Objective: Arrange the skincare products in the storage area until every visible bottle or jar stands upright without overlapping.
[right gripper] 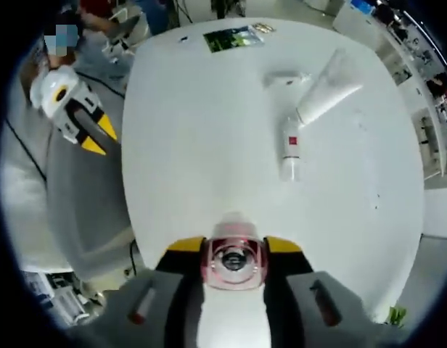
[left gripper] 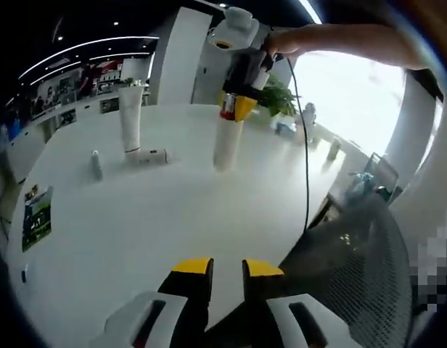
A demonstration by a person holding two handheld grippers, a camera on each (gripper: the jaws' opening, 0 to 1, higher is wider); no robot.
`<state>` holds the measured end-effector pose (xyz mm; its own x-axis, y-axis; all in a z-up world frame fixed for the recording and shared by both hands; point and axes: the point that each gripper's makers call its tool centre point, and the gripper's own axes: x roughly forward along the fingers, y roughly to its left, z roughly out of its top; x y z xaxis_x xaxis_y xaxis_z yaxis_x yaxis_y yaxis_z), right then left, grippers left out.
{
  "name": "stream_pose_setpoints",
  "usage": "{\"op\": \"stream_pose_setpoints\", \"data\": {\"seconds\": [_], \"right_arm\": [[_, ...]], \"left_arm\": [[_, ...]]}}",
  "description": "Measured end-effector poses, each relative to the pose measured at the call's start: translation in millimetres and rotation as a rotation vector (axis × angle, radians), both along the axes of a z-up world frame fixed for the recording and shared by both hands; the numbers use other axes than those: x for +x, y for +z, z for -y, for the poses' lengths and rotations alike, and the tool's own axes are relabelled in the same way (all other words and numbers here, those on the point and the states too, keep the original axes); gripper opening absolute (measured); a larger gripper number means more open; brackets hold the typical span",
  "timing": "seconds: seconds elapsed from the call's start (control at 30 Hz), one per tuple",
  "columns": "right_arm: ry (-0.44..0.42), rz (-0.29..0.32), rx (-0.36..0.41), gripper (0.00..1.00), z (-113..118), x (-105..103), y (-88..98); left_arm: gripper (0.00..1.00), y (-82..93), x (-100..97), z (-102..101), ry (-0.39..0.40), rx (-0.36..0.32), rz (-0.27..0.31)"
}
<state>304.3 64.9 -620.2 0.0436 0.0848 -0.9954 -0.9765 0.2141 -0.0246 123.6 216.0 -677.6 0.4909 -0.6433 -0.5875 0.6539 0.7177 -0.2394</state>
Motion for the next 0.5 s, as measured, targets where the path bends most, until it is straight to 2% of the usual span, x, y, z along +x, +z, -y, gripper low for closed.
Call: {"op": "stream_pose_setpoints", "data": {"seconds": [0.33,0.5], "right_arm": [[0.001,0.012,-0.042,0.3,18,35,2.8],[0.035,0.016,-0.06,0.3,22,53,0.1]], "left_arm": [[0.17,-1.4,5.4,-6,0.041,-0.011,-0.017],[0.17,-1.1,4.1,-6,0.031,0.016,0.005]]}}
